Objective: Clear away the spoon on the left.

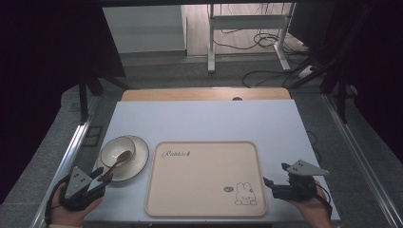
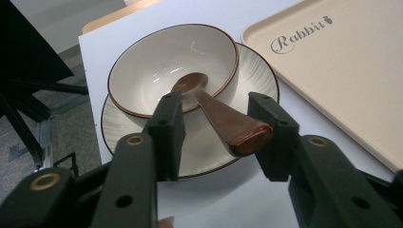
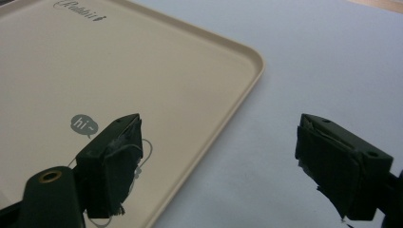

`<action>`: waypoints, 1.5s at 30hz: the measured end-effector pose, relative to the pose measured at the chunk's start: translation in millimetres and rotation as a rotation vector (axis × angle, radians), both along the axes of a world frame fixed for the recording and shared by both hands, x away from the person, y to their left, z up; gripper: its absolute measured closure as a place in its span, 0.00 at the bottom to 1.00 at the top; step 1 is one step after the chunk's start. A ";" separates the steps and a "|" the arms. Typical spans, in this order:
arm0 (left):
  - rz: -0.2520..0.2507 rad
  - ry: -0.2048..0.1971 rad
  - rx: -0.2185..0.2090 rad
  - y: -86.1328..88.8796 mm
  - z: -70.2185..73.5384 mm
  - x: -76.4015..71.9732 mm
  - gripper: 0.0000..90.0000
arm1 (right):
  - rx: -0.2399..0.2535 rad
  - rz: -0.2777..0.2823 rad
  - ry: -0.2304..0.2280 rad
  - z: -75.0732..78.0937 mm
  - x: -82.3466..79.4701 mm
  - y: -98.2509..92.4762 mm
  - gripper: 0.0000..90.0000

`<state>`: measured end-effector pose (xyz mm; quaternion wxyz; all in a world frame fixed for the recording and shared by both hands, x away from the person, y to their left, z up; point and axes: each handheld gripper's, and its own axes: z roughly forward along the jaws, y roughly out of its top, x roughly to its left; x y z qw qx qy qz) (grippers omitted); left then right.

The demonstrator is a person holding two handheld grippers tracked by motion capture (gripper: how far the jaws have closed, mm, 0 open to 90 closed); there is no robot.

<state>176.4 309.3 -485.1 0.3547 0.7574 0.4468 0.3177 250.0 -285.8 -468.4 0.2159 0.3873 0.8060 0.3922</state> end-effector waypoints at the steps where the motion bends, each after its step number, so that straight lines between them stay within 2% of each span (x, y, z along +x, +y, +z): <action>1: 0.000 0.000 -0.002 -0.4 -0.1 0.0 0.68 | 0.000 0.000 0.000 -0.1 0.1 -0.2 0.18; 7: -0.001 0.000 0.014 -1.5 -0.3 0.8 0.78 | -0.001 0.000 0.000 0.2 -0.1 -0.2 0.18; 15: 0.032 0.002 0.014 0.0 0.1 1.5 0.87 | -0.002 0.000 -0.001 0.0 0.0 0.2 0.18; 21: 0.036 0.001 0.024 -0.8 0.8 2.1 0.89 | -0.003 -0.003 -0.002 -0.1 0.3 0.0 0.18; 29: 0.044 -0.014 0.015 -1.4 2.3 2.1 0.93 | -0.003 -0.001 -0.004 0.3 -0.3 0.0 0.18; 45: 0.055 -0.040 0.014 -2.7 8.5 1.1 0.94 | -0.008 0.000 -0.006 0.2 -0.5 0.0 0.18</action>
